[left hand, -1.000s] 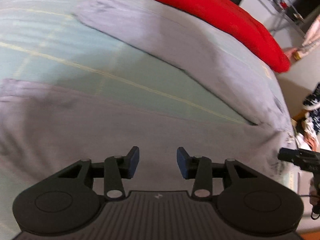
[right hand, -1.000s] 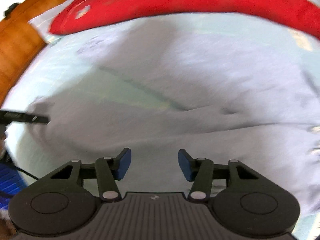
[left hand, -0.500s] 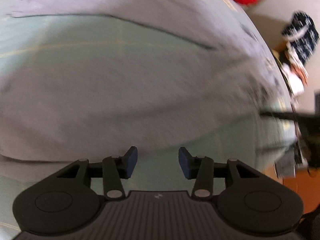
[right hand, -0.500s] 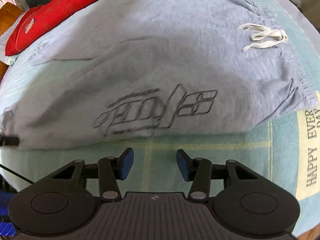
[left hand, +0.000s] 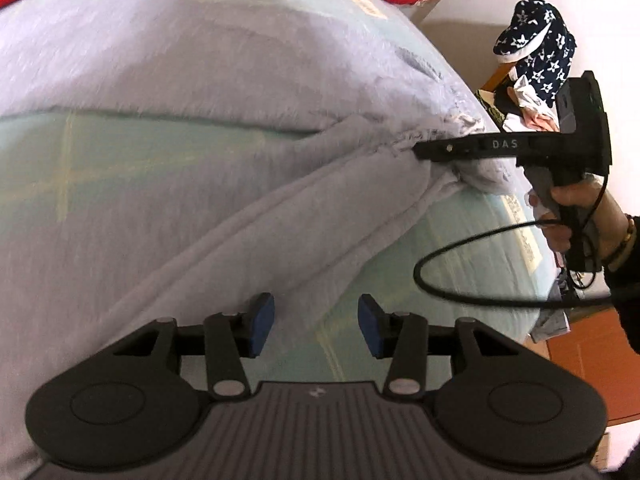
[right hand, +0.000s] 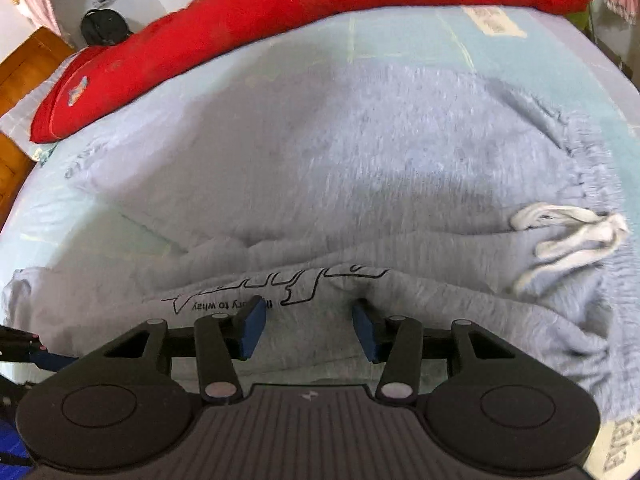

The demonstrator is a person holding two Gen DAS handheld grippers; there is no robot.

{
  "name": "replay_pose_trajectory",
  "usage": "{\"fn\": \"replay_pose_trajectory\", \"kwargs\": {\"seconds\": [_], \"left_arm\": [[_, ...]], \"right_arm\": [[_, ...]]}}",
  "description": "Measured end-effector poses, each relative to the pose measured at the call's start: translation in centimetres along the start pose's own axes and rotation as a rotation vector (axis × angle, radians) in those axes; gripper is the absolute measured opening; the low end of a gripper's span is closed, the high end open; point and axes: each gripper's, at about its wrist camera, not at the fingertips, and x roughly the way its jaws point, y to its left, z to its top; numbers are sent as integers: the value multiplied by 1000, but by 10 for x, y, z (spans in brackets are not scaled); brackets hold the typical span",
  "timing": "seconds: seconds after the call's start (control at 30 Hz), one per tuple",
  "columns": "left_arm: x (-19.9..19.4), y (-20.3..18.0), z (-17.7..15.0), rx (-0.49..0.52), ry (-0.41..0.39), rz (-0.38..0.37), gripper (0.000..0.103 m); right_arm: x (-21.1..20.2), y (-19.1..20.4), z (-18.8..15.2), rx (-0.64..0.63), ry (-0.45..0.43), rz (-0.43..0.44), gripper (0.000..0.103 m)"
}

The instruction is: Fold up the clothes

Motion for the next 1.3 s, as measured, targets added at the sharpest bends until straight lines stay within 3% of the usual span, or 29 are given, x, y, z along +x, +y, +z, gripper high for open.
{"fn": "replay_pose_trajectory", "kwargs": {"seconds": [0.23, 0.4, 0.53, 0.67, 0.83, 1.03, 1.1, 1.13, 1.17, 1.3], "left_arm": [[11, 3, 9, 0, -6, -6, 46], [14, -1, 0, 11, 25, -4, 47], [8, 1, -5, 16, 35, 14, 47], [0, 4, -9, 32, 50, 32, 47], [-3, 2, -19, 74, 67, 59, 50], [-2, 0, -22, 82, 59, 46, 50], [-3, -1, -24, 87, 64, 47, 50], [-5, -1, -25, 95, 68, 51, 50], [-6, -2, -26, 103, 72, 56, 50], [-12, -6, -30, 129, 92, 52, 51]], "right_arm": [[-34, -13, -36, 148, -24, 38, 54], [-26, -41, -77, 460, -9, 202, 54], [-7, -56, -84, 601, -61, 307, 55], [-8, -57, -77, 646, -127, 396, 55], [-26, -46, -74, 598, -211, 480, 55], [18, -53, -86, 681, -113, 444, 54], [22, -52, -90, 702, -118, 455, 41], [19, -50, -90, 702, -128, 452, 26], [15, -48, -89, 698, -131, 439, 19], [-12, -42, -86, 659, -133, 392, 9]]}}
